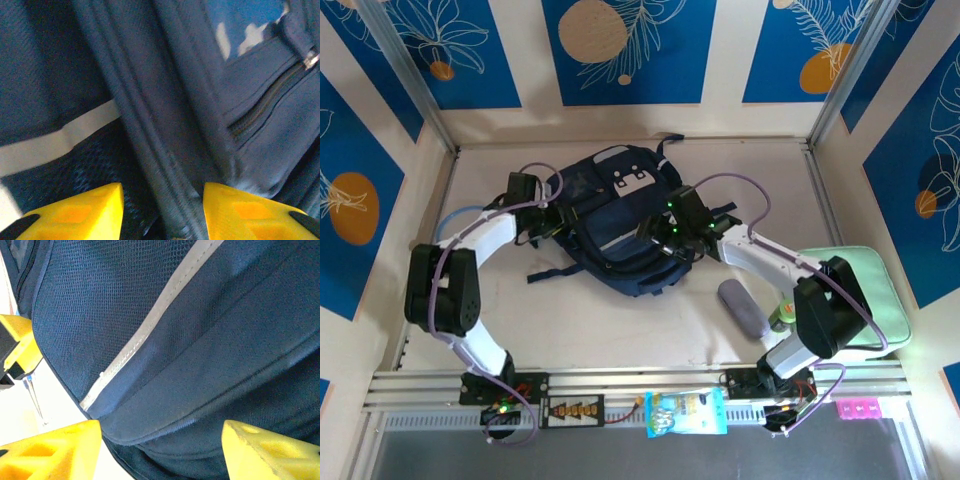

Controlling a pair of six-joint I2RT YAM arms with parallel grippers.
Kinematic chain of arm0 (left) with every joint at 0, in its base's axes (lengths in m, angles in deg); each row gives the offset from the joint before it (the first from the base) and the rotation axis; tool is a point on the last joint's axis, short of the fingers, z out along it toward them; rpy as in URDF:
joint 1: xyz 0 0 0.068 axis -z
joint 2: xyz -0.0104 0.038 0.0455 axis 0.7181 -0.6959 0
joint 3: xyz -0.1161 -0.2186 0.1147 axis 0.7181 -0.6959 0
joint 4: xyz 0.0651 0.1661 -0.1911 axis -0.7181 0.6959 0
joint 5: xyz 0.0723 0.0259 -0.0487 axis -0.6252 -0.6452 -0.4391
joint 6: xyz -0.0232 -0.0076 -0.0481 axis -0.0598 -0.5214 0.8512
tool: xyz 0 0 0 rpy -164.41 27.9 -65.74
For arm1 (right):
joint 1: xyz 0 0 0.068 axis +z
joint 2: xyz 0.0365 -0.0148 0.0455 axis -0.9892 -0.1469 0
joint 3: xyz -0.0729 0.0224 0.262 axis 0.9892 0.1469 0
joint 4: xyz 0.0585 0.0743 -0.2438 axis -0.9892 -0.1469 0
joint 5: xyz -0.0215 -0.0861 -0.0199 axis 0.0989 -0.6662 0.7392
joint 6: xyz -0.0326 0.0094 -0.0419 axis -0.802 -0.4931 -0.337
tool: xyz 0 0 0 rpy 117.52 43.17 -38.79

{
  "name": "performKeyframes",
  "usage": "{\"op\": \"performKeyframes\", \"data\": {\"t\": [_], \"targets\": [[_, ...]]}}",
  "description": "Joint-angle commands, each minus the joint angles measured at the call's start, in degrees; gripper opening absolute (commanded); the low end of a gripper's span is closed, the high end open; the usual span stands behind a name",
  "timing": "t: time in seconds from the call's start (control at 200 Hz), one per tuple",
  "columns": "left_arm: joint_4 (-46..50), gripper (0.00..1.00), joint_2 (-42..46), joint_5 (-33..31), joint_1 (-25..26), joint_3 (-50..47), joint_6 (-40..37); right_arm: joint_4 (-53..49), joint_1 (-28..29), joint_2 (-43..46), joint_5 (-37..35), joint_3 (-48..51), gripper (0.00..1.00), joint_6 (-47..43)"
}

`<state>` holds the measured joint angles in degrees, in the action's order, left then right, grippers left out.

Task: Pack the student bag

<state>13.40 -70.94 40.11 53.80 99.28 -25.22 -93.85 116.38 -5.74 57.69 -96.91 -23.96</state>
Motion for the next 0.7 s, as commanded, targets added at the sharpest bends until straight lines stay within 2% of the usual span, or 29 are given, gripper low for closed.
{"op": "performKeyframes", "data": {"t": [0.0,0.11,0.29,0.365,0.45,0.695], "targets": [[-4.38,0.43,-1.61,5.37,-0.77,1.51,2.88,2.07,-0.52,-1.84,2.67,-2.15,0.64,-0.02],[-5.14,0.39,-2.98,6.93,-0.84,2.03,3.64,2.72,-1.05,-3.82,3.22,-2.79,0.61,-0.02],[-6.9,0.25,-4.31,8.83,-0.76,1.13,4.86,5.0,-2.51,-6.65,3.25,-3.61,0.6,-1.3],[-8.2,0.17,-3.73,9.48,-0.78,0.2,5.55,6.48,-3.54,-8.01,3.32,-4.23,0.6,-2.25],[-9.98,0.0,-2.48,10.4,-0.71,-0.82,6.97,8.11,-4.84,-9.95,4.16,-5.61,0.59,-3.78],[-24.67,0.0,6.2,12.76,3.01,-10.88,23.16,8.83,-9.97,-14.14,7.56,-12.28,0.56,-10.21]]}}
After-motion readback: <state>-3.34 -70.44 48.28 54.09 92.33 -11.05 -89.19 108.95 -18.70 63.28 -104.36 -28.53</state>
